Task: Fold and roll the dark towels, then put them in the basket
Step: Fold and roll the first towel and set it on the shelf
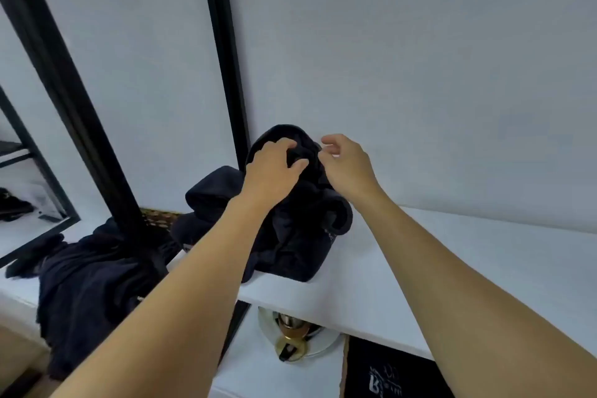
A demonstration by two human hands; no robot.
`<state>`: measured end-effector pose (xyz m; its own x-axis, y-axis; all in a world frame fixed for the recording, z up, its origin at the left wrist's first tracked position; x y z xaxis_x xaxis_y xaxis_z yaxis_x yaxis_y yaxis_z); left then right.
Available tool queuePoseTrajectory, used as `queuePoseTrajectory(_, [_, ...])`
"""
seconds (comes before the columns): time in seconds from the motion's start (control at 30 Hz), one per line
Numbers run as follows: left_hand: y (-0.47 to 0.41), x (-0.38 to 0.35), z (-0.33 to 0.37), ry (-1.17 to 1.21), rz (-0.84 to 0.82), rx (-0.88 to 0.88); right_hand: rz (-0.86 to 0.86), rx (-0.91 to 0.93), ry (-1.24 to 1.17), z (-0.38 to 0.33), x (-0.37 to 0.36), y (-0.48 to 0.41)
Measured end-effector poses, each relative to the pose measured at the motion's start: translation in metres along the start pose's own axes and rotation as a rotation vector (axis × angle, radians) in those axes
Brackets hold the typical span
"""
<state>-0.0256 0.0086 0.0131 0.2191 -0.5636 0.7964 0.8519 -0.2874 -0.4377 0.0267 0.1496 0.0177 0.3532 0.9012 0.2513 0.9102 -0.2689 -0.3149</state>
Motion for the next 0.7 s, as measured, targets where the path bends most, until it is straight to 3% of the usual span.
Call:
queuePoseTrajectory(0.07, [-0.016,-0.008,0.001,-0.105,0.045,-0.118,0.024,-0.039,0.118,0.011,-0.011,-0.018])
queuePoseTrajectory(0.23, [-0.048,-0.028,0.012,-0.248,-0.097,-0.371,0.038,-0.121,0.253,0.043,-0.021,-0.047])
queuePoseTrajectory(0.37, [-0.067,-0.021,0.018,-0.325,-0.095,-0.390,0.098,-0.026,0.245,0.032,-0.007,-0.056])
queuePoseTrajectory(0.7, [-0.103,0.061,0.132,0.093,0.265,-0.331,0.358,0.277,0.057,-0.094,0.107,-0.063])
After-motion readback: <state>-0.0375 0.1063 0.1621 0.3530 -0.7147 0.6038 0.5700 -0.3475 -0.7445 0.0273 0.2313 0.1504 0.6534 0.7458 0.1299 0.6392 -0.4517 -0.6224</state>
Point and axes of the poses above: each hand's wrist, its own y-axis away from the middle knuckle, its own x-axis out of the back of the hand, z = x × y, the point moved 3 cm from there along -y, towards the middle knuckle, and after that the axes turned 10 degrees about -y, right-handed, at the moved point
